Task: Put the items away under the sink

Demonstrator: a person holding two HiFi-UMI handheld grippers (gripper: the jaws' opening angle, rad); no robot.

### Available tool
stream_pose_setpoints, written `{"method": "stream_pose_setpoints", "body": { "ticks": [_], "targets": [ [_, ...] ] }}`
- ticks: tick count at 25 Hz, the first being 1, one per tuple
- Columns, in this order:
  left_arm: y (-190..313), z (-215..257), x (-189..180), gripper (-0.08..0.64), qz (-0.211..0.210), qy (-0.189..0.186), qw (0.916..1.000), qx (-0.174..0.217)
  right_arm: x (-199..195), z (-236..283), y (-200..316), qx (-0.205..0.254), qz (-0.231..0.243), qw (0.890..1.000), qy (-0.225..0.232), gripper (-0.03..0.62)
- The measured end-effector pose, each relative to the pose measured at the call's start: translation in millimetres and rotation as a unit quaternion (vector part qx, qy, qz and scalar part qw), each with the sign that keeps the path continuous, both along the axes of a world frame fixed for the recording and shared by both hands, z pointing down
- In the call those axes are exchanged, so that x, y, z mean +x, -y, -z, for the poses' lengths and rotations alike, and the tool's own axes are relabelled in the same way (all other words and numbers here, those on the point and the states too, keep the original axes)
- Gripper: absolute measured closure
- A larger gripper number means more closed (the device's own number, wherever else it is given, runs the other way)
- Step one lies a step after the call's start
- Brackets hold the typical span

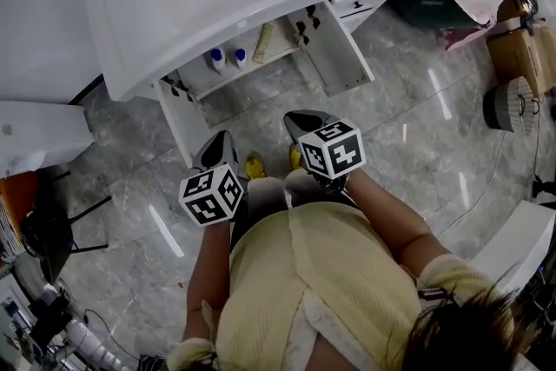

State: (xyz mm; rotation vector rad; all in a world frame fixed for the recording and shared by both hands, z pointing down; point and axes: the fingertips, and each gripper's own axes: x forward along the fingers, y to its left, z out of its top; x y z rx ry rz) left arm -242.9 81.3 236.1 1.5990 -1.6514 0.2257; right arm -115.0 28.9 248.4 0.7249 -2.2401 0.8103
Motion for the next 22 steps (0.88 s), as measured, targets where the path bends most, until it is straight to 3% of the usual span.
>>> {"method": "stream_pose_setpoints", "body": {
  "ticks": [22],
  "targets": [
    [-22,-1,0,0.508,0.006,-0.018,0.9998,-0.006,-7,8,-15,0.015,0.002,1.0,0.005,0.566]
  ]
}}
